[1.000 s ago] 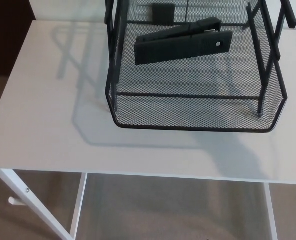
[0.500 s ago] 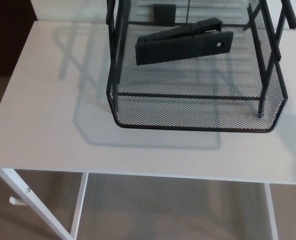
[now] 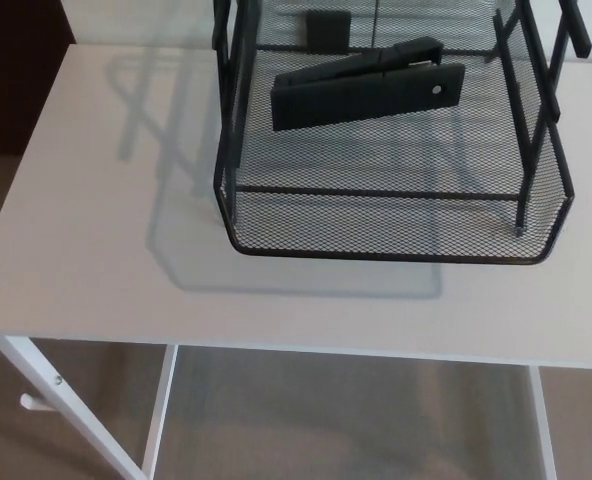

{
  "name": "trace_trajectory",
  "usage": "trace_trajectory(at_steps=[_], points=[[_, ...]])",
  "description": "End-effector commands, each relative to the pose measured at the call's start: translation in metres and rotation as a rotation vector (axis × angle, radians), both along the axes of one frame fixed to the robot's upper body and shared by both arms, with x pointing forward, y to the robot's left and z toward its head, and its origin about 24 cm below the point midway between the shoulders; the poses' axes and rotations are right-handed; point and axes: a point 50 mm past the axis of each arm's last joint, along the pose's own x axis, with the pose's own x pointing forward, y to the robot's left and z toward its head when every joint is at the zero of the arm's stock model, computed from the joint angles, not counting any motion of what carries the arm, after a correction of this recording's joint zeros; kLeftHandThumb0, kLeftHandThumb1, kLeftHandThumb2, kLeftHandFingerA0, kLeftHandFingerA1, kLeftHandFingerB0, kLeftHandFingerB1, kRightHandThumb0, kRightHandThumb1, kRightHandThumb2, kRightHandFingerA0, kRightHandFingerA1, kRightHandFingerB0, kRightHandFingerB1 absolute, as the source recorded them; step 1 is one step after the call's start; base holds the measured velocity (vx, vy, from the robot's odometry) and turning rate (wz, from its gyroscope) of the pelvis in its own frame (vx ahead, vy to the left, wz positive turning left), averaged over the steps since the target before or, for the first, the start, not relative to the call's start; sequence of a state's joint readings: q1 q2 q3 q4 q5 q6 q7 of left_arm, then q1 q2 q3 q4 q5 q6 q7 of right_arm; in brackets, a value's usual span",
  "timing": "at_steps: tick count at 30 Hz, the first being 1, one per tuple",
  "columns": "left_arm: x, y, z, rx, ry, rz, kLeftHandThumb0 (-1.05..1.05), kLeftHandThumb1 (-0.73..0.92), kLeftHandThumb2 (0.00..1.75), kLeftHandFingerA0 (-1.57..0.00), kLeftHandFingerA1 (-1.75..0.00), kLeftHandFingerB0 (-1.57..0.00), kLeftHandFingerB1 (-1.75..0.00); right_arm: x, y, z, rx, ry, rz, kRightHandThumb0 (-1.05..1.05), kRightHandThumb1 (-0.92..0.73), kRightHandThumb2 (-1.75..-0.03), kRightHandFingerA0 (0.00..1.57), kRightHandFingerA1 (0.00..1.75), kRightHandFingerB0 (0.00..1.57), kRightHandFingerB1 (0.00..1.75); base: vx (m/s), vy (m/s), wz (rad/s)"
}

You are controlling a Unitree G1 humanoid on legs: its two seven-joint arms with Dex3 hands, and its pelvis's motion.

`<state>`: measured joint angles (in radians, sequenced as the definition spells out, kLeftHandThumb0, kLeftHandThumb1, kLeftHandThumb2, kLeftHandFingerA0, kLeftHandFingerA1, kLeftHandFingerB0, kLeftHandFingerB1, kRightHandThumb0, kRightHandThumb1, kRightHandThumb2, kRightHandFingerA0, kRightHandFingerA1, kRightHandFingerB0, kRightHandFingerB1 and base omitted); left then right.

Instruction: The robot walks towards a desk on which a file tray is kept in the middle and a stapler is kept to its right. The robot lifts the stapler using its right hand and places it on the file tray.

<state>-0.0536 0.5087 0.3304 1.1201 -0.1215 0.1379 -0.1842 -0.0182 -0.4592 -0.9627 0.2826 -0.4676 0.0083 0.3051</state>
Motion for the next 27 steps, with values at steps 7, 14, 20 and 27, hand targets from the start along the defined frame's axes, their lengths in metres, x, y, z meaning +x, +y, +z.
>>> trace_trajectory(at_steps=[7, 14, 20, 27], points=[[-0.007, 0.009, 0.004, 0.078, 0.055, 0.024, -0.73, 0.92, 0.68, -0.4, -0.57, -0.18, -0.38, -0.094, 0.03, -0.133, 0.493, 0.296, -0.456, -0.7, -0.6, -0.98, 0.39, 0.68, 0.0, 0.2, 0.0, 0.0, 0.0], [0.002, 0.008, 0.008, 0.065, 0.027, 0.002, -0.71, 0.74, 1.08, -0.31, -0.59, -0.07, -0.46, -0.071, 0.046, -0.141, 0.566, 0.3, -0.301, -0.65, -0.68, -0.61, 0.59, 0.85, 0.0, 0.32, 0.0, 0.0, 0.0], [0.001, 0.009, 0.008, 0.086, 0.044, -0.01, -0.72, 0.73, 1.07, -0.37, -0.63, -0.14, -0.5, -0.069, 0.049, -0.15, 0.789, 0.162, -0.326, -0.52, -0.65, -0.6, 0.18, 0.72, 0.0, 0.34, 0.0, 0.0, 0.0], [-0.001, 0.01, 0.006, 0.083, 0.05, 0.012, -0.73, 0.92, 0.68, -0.38, -0.53, -0.18, -0.36, -0.067, 0.054, -0.148, 0.83, 0.152, -0.272, -0.49, -0.67, -0.6, 0.0, 0.57, 0.0, 0.25, 0.0, 0.0, 0.0]])
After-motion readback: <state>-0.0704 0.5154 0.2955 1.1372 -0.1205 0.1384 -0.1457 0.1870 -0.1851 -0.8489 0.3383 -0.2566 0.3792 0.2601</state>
